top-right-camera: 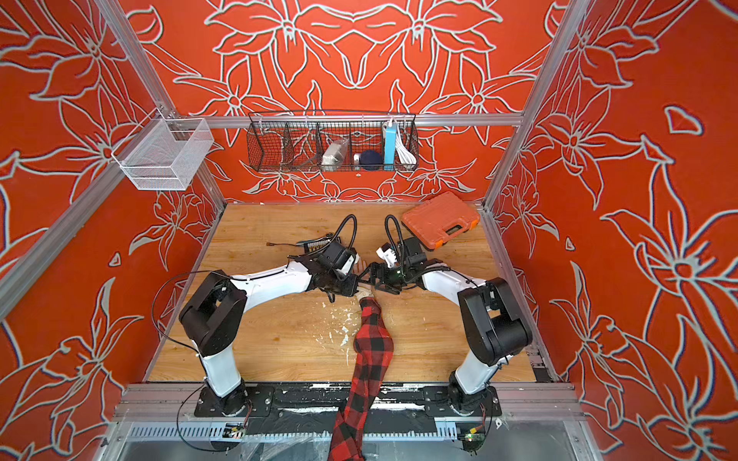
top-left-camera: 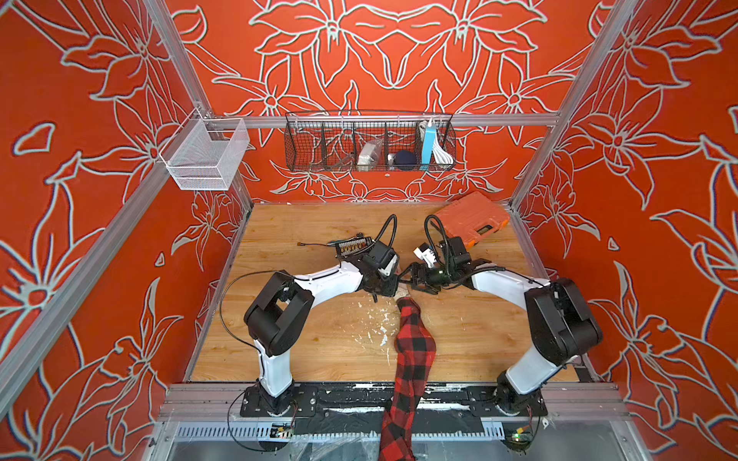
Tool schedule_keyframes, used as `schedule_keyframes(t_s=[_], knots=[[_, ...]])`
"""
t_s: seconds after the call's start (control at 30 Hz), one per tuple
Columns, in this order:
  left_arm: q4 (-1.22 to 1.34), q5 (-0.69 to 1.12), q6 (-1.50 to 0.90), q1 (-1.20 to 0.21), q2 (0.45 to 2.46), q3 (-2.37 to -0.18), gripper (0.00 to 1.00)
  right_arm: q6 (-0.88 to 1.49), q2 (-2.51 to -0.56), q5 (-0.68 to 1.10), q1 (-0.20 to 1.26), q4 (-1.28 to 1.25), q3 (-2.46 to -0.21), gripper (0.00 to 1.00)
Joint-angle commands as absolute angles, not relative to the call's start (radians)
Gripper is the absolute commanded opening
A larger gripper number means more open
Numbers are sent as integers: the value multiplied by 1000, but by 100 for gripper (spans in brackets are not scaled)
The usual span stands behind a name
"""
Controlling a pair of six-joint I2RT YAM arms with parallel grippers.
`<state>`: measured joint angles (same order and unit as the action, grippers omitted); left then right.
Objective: Take off the watch
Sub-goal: Untie the watch from the hand.
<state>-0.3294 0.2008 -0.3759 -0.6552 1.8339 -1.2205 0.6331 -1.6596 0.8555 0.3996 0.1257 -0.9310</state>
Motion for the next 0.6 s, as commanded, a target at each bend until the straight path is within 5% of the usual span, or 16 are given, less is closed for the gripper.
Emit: schedule_keyframes(t_s=[0.0,0.57], knots=[[-331,211,-382,-652,1861,-1210,21,668,-1684,908,402,78,-917,96],[-336,187,-382,-629,1789,-1195,19,696,-1678,897,402,77,-899,88]])
